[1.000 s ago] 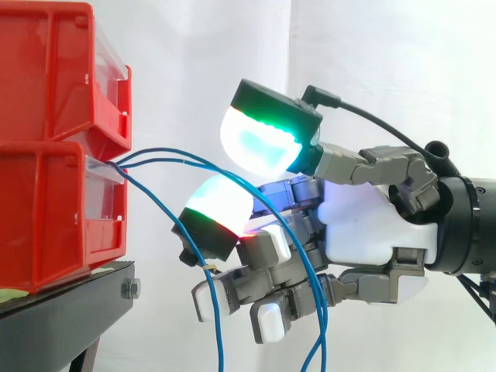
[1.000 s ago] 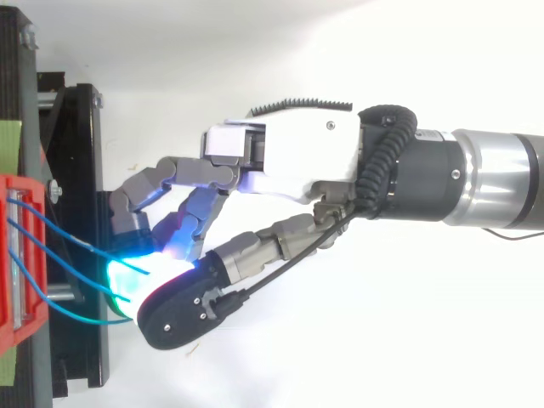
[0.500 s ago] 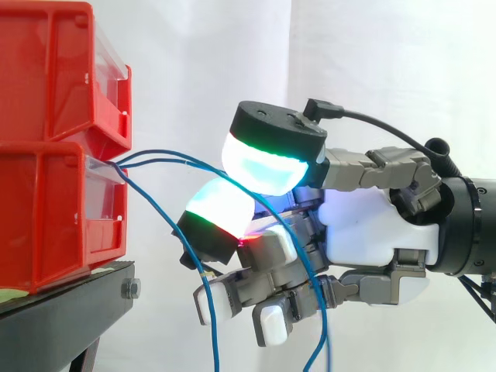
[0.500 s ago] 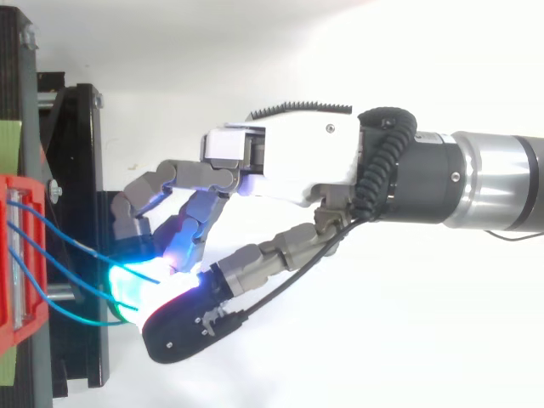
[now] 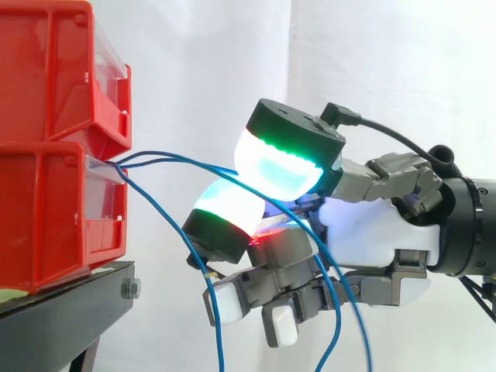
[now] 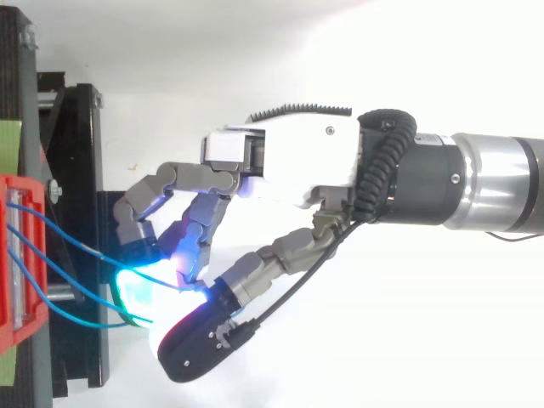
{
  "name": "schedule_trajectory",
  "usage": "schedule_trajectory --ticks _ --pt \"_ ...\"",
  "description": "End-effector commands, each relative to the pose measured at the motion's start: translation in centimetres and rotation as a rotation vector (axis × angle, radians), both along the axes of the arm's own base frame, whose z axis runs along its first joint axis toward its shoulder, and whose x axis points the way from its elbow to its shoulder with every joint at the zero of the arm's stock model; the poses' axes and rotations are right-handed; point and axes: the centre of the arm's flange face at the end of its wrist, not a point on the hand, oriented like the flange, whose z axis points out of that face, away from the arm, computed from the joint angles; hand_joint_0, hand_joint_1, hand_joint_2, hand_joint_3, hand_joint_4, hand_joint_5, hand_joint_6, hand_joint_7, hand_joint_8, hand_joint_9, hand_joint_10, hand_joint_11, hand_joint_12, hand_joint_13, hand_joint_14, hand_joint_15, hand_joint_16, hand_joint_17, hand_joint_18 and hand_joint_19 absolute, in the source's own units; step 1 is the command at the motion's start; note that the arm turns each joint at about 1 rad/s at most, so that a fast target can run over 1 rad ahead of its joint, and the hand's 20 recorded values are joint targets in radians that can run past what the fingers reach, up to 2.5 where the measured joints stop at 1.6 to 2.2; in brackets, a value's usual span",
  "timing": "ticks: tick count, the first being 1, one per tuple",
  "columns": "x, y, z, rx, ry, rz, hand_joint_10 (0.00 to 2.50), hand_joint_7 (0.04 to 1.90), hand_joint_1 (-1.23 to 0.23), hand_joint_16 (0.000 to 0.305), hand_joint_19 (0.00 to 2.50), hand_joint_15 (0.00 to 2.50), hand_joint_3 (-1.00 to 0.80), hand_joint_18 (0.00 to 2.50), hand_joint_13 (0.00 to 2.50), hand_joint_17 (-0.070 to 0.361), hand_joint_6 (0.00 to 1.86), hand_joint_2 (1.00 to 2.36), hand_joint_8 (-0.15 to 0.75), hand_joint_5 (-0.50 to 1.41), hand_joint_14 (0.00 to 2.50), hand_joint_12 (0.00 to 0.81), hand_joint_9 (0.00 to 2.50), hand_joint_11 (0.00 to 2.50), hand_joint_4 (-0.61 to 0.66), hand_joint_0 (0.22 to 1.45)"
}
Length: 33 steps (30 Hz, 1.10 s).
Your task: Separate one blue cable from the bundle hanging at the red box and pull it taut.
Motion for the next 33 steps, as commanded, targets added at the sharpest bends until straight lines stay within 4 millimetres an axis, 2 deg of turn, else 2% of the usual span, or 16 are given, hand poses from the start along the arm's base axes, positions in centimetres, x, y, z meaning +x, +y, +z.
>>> schedule_trajectory --ticks 1,7,9,10,11,13,14,15,19,22,24,28,31,33 --pt "0.02 0.02 0.03 0.0 -0.003 0.002 0.02 1.27 -0.92 0.047 0.6 0.5 -0.5 1.03 0.88 0.106 0.87 1.0 0.413 -0.18 0.02 0.41 1.2 1.15 0.17 0.78" --pt "-0.02 0.0 -0.02 0.0 0.002 0.0 0.03 1.28 -0.95 0.047 0.61 0.51 -0.5 1.03 0.87 0.107 0.86 1.0 0.414 -0.17 0.02 0.409 1.19 1.14 0.17 0.72" --pt "-0.02 0.0 -0.02 0.0 0.002 0.0 0.03 1.3 -1.0 0.048 0.61 0.52 -0.5 1.01 0.86 0.107 0.86 1.0 0.411 -0.17 0.02 0.411 1.17 1.12 0.18 0.64" --pt "-0.01 0.12 -0.02 0.0 0.002 0.002 0.03 1.3 -1.0 0.048 0.61 0.52 -0.5 1.01 0.86 0.107 0.85 1.0 0.411 -0.17 0.02 0.411 1.16 1.11 0.18 0.64" --pt "-0.05 0.11 -0.09 0.0 0.003 0.002 0.03 1.3 -1.0 0.049 0.61 0.51 -0.5 1.0 0.85 0.111 0.85 1.0 0.419 -0.17 0.02 0.416 1.16 1.1 0.19 0.58" --pt "-0.01 0.12 -0.02 0.0 0.002 0.002 0.03 1.3 -0.95 0.05 0.62 0.51 -0.5 1.0 0.85 0.113 0.85 1.0 0.424 -0.17 0.02 0.422 1.15 1.11 0.2 0.56" --pt "-0.01 0.12 -0.02 0.0 0.002 0.002 0.03 1.28 -0.85 0.051 0.62 0.51 -0.5 1.01 0.86 0.115 0.84 1.0 0.432 -0.17 0.02 0.427 1.17 1.09 0.2 0.56" --pt "-0.01 0.12 -0.02 0.0 0.002 0.002 0.03 1.29 -0.77 0.051 0.63 0.51 -0.5 1.02 0.87 0.116 0.84 1.0 0.431 -0.17 0.02 0.429 1.19 1.08 0.2 0.58" --pt "-0.05 0.11 -0.09 0.0 0.003 0.002 0.03 1.3 -0.68 0.051 0.63 0.51 -0.5 1.02 0.88 0.116 0.83 1.0 0.428 -0.16 0.02 0.429 1.22 1.08 0.2 0.63" --pt "-0.05 0.11 -0.09 0.0 0.003 0.002 0.03 1.31 -0.7 0.052 0.63 0.51 -0.43 1.02 0.88 0.117 0.83 1.01 0.428 -0.16 0.02 0.433 1.22 1.08 0.18 0.66" --pt "-0.01 0.12 -0.02 0.0 0.002 0.002 0.03 1.34 -0.79 0.052 0.63 0.51 -0.34 1.01 0.86 0.117 0.83 1.01 0.427 -0.17 0.02 0.438 1.19 1.08 0.17 0.68" --pt "-0.05 0.11 -0.09 0.0 0.003 0.002 0.03 1.34 -0.84 0.053 0.63 0.51 -0.24 0.98 0.83 0.119 0.85 1.02 0.423 -0.19 0.02 0.437 1.12 1.08 0.16 0.69" --pt "-0.05 -0.01 -0.09 0.0 0.003 0.0 0.03 1.31 -0.87 0.053 0.62 0.52 -0.22 0.96 0.81 0.12 0.85 1.02 0.417 -0.2 0.02 0.433 1.09 1.09 0.19 0.71" --pt "-0.04 0.0 -0.21 -0.001 0.005 0.0 0.03 1.29 -0.88 0.053 0.62 0.52 -0.27 0.94 0.8 0.119 0.85 1.02 0.413 -0.2 0.02 0.435 1.07 1.08 0.21 0.73"
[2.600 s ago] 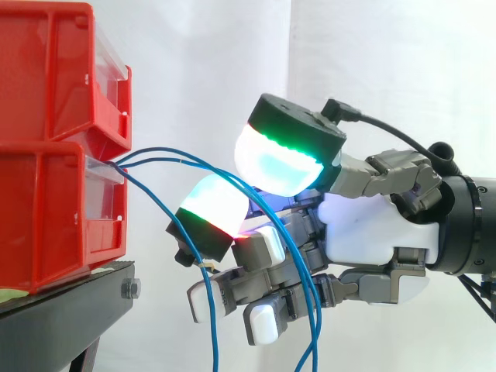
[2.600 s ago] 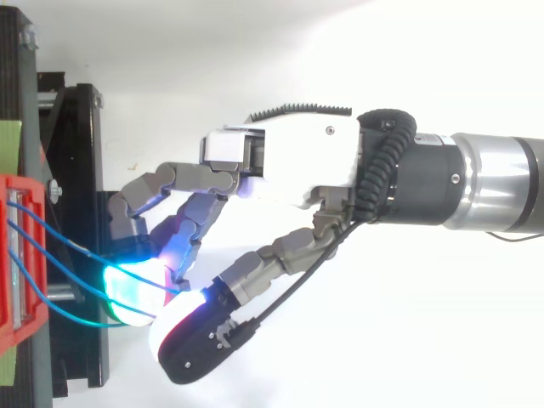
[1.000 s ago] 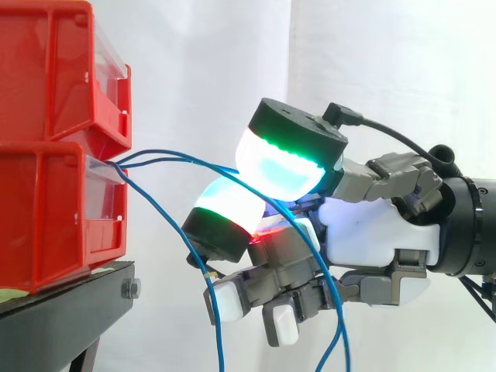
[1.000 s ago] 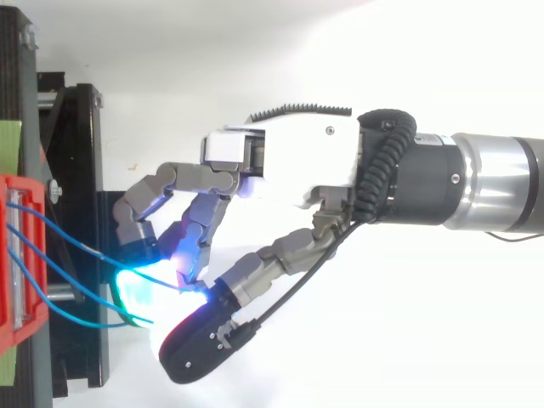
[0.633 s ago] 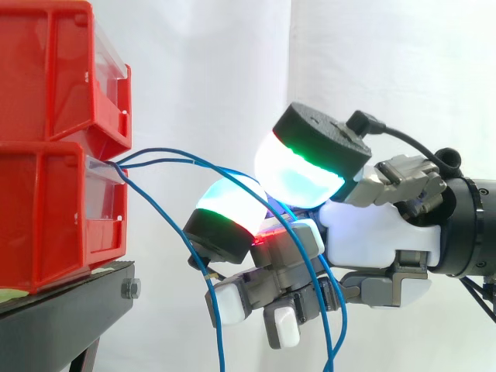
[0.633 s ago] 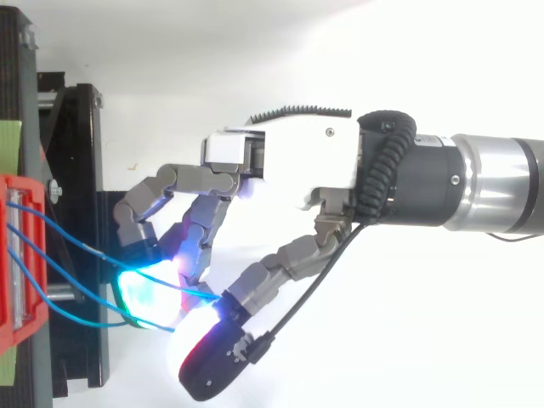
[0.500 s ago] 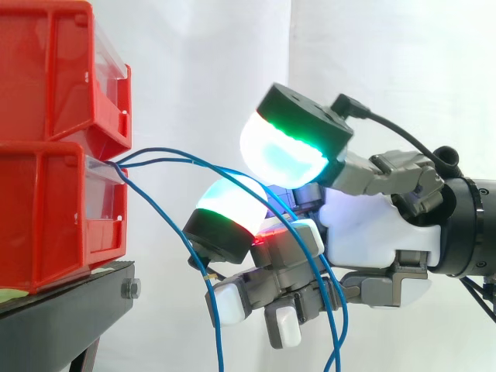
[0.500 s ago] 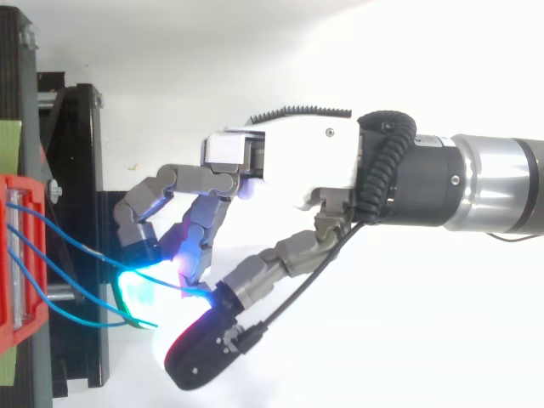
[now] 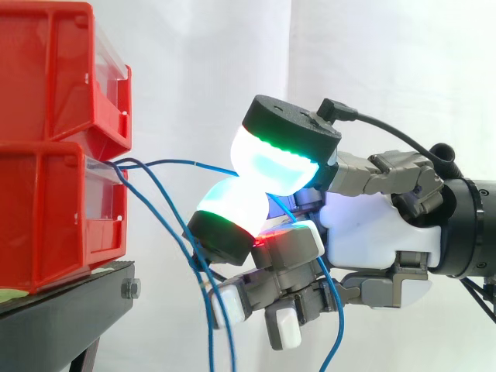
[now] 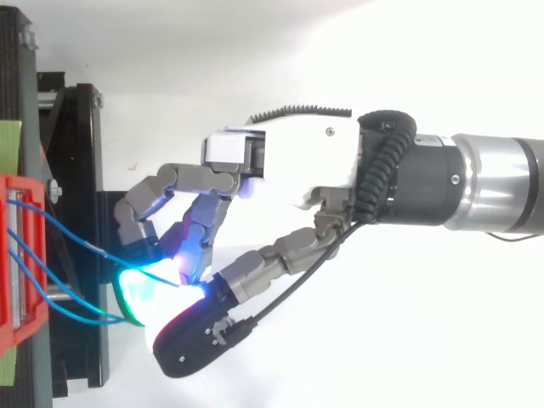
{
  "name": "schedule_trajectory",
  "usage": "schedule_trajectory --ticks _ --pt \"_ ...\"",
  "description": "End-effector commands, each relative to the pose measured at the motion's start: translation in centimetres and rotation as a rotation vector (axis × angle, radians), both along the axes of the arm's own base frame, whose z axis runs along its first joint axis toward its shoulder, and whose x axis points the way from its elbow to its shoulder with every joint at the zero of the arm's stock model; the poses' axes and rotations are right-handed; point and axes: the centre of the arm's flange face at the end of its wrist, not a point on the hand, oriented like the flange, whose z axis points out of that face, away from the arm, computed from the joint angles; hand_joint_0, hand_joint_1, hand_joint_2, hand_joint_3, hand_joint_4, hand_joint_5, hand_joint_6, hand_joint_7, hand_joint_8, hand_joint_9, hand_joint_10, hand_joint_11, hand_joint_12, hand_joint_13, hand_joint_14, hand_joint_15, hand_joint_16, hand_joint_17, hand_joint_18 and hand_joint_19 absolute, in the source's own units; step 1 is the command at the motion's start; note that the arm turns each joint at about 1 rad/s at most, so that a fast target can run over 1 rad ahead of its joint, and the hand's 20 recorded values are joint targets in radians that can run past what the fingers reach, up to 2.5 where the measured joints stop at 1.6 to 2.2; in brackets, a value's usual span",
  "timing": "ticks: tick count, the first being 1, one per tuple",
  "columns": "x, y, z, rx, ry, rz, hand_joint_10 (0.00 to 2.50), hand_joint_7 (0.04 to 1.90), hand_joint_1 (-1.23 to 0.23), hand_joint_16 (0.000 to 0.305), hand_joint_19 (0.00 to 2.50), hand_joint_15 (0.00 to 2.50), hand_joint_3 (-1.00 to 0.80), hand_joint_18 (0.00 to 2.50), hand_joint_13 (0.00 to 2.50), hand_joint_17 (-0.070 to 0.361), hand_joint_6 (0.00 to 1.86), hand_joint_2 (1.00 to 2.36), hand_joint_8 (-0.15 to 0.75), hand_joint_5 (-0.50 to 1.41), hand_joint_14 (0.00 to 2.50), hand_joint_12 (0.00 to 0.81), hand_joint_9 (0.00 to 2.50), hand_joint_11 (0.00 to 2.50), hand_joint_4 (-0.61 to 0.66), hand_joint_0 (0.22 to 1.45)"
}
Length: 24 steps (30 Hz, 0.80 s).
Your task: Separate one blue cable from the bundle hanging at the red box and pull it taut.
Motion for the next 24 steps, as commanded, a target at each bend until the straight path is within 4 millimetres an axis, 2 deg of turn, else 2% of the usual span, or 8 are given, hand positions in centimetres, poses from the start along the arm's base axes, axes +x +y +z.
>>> schedule_trajectory --ticks 1,4,5,12,17,20,24 --pt "0.0 0.05 -0.13 0.0 0.003 0.001 0.03 1.29 -0.89 0.053 0.62 0.52 -0.3 0.93 0.79 0.119 0.85 1.02 0.414 -0.21 0.02 0.434 1.06 1.08 0.22 0.74" --pt "-0.03 0.05 -0.03 0.0 0.003 0.001 0.03 1.27 -0.89 0.053 0.62 0.52 -0.45 0.94 0.79 0.119 0.85 1.0 0.415 -0.2 0.02 0.434 1.06 1.09 0.22 0.7" --pt "-0.04 0.05 -0.04 -0.001 0.005 0.001 0.03 1.27 -0.85 0.053 0.63 0.51 -0.5 0.94 0.8 0.119 0.85 1.0 0.426 -0.2 0.02 0.433 1.09 1.09 0.22 0.62" --pt "-0.07 0.04 -0.07 -0.001 0.008 0.001 0.03 1.22 -0.67 0.055 0.63 0.51 -0.5 0.99 0.83 0.124 0.83 1.0 0.434 -0.18 0.02 0.446 1.16 1.05 0.23 0.55" --pt "-0.08 0.02 -0.09 -0.001 0.009 -0.001 0.03 1.23 -0.55 0.054 0.64 0.52 -0.5 0.97 0.83 0.121 0.77 1.0 0.416 -0.16 0.02 0.439 1.16 1.02 0.2 0.59" --pt "-0.11 0.14 -0.16 -0.001 0.011 0.001 0.02 1.23 -0.53 0.053 0.66 0.52 -0.37 0.96 0.82 0.12 0.75 1.01 0.402 -0.16 0.02 0.434 1.16 1.0 0.19 0.63" --pt "-0.08 0.14 -0.09 -0.001 0.009 0.001 0.03 1.27 -0.55 0.054 0.65 0.51 -0.26 0.93 0.79 0.12 0.72 1.02 0.399 -0.15 0.02 0.438 1.12 0.97 0.18 0.62"
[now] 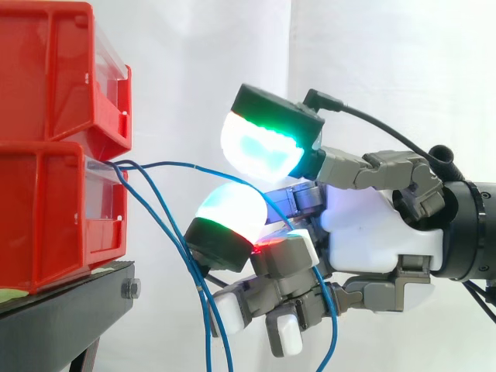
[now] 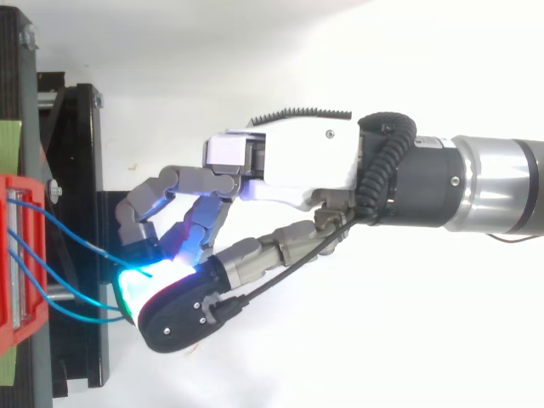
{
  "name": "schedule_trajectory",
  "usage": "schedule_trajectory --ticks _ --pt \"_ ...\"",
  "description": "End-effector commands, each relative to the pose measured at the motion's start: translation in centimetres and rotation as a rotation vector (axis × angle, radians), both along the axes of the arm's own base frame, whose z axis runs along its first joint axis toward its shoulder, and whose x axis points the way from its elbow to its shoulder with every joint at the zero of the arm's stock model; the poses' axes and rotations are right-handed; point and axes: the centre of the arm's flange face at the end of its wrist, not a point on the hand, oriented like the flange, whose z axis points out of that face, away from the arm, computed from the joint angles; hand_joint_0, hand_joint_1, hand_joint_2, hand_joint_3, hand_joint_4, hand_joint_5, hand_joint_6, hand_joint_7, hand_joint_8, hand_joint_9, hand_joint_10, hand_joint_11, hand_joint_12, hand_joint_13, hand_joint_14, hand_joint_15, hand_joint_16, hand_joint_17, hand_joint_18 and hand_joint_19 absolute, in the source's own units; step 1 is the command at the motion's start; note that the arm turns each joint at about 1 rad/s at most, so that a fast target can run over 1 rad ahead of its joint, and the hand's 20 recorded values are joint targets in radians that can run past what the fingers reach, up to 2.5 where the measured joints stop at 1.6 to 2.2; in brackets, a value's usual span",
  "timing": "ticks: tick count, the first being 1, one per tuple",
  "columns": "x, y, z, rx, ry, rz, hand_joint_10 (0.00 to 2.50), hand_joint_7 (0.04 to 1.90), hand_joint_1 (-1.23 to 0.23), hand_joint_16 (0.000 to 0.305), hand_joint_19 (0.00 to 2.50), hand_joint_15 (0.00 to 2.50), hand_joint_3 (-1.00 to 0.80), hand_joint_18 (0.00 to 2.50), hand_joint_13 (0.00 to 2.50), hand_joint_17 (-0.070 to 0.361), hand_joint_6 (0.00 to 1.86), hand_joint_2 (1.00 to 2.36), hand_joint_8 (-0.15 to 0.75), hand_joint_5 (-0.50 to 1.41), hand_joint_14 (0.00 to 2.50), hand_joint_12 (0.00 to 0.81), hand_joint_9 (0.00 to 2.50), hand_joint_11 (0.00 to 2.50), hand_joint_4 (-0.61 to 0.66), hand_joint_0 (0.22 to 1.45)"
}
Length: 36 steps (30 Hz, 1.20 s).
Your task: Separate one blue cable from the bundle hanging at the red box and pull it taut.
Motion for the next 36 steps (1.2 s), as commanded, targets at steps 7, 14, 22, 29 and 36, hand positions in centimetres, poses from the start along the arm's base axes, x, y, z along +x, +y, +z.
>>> schedule_trajectory --ticks 7,14,22,29,36 --pt "0.03 0.11 -0.08 0.0 0.001 -0.003 0.03 1.26 -0.65 0.054 0.66 0.51 -0.29 0.93 0.78 0.12 0.76 1.02 0.41 -0.17 0.02 0.441 1.11 1.0 0.21 0.6" --pt "-0.08 -0.28 -0.09 0.001 0.006 -0.03 0.02 1.25 -0.58 0.055 0.65 0.51 -0.5 0.93 0.79 0.124 0.71 1.0 0.406 -0.16 0.02 0.448 1.11 0.98 0.22 0.55" --pt "-0.46 -0.69 -0.48 -0.001 0.044 -0.076 0.03 1.26 -0.45 0.053 0.66 0.5 -0.5 0.93 0.78 0.12 0.7 1.0 0.401 -0.16 0.02 0.437 1.12 0.98 0.21 0.59" --pt "-0.51 -0.72 -0.52 0.0 0.048 -0.079 0.02 1.26 -0.52 0.052 0.65 0.5 -0.29 0.94 0.79 0.118 0.73 1.02 0.407 -0.16 0.02 0.436 1.13 1.0 0.2 0.63" --pt "-0.51 -0.43 -0.54 0.001 0.05 -0.081 0.02 1.27 -0.59 0.053 0.64 0.5 -0.23 0.94 0.79 0.118 0.77 1.02 0.409 -0.18 0.02 0.437 1.11 1.0 0.23 0.62"
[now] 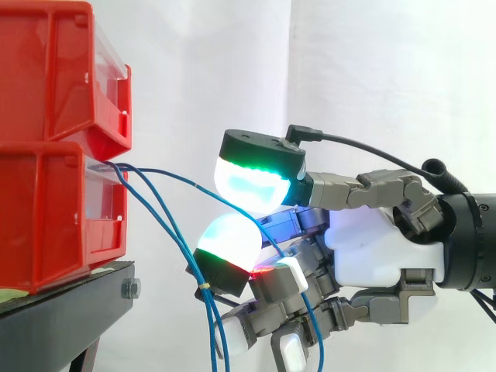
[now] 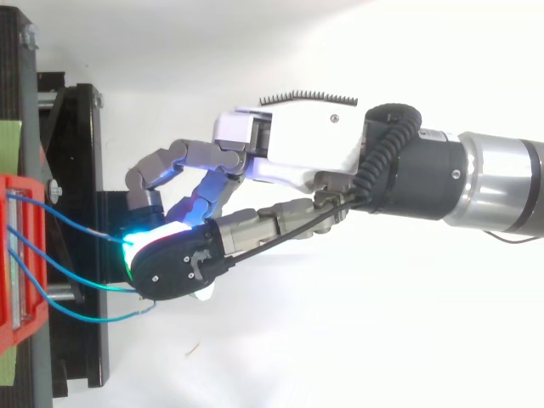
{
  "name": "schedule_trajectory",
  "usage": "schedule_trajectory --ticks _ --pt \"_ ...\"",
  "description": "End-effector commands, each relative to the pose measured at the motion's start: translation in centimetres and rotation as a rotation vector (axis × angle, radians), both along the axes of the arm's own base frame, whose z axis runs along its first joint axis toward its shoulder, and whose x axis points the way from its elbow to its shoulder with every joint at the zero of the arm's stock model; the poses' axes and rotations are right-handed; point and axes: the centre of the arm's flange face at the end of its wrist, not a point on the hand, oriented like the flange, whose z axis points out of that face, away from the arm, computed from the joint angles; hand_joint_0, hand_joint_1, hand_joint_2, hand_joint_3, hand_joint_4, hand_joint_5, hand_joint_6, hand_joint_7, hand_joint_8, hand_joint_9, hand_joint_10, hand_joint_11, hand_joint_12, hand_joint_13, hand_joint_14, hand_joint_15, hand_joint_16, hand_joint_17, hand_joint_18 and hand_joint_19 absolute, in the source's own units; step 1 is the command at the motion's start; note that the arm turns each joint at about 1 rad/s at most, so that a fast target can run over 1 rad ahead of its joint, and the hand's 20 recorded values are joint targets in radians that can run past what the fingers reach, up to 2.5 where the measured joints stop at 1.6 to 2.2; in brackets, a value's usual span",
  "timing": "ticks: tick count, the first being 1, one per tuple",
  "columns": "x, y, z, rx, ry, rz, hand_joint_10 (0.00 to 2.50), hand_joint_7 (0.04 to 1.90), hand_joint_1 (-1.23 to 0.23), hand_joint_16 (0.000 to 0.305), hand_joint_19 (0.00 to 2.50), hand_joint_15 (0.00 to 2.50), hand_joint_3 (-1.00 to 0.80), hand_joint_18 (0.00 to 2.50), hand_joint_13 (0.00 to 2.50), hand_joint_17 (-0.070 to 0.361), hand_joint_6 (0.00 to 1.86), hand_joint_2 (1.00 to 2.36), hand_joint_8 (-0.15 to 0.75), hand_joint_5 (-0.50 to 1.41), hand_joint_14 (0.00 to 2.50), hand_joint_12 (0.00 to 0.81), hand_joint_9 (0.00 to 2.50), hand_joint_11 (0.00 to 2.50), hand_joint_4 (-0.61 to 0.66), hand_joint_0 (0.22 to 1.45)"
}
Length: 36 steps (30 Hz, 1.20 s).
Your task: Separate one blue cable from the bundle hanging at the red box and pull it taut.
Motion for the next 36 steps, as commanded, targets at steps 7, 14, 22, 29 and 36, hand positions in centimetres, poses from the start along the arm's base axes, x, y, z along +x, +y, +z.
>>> schedule_trajectory --ticks 7,14,22,29,36 --pt "-0.2 0.0 -0.3 0.001 0.021 -0.004 0.02 1.24 -0.64 0.052 0.64 0.5 -0.14 0.94 0.79 0.118 0.84 1.02 0.417 -0.2 0.02 0.434 1.1 1.01 0.22 0.63" --pt "-0.2 0.1 -0.3 0.0 0.023 -0.002 0.02 1.25 -0.67 0.052 0.63 0.5 -0.06 0.95 0.79 0.117 0.85 1.03 0.417 -0.19 0.02 0.434 1.11 1.02 0.17 0.64" --pt "-0.4 0.3 -0.3 0.001 0.038 0.001 0.03 1.29 -0.68 0.052 0.63 0.5 0.01 0.96 0.8 0.117 0.87 1.03 0.417 -0.19 0.02 0.43 1.13 1.08 0.09 0.64" --pt "-1.0 0.2 1.5 -0.004 0.044 -0.001 0.02 1.2 -0.71 0.051 0.63 0.51 -0.06 0.95 0.8 0.116 0.88 1.03 0.415 -0.21 0.02 0.432 1.12 1.14 0.1 0.68" --pt "-1.4 0.5 2.6 -0.01 0.061 -0.018 0.02 1.18 -0.7 0.049 0.63 0.62 -0.13 0.96 0.87 0.111 0.86 1.03 0.409 -0.21 0.02 0.418 1.18 1.34 0.14 0.7"
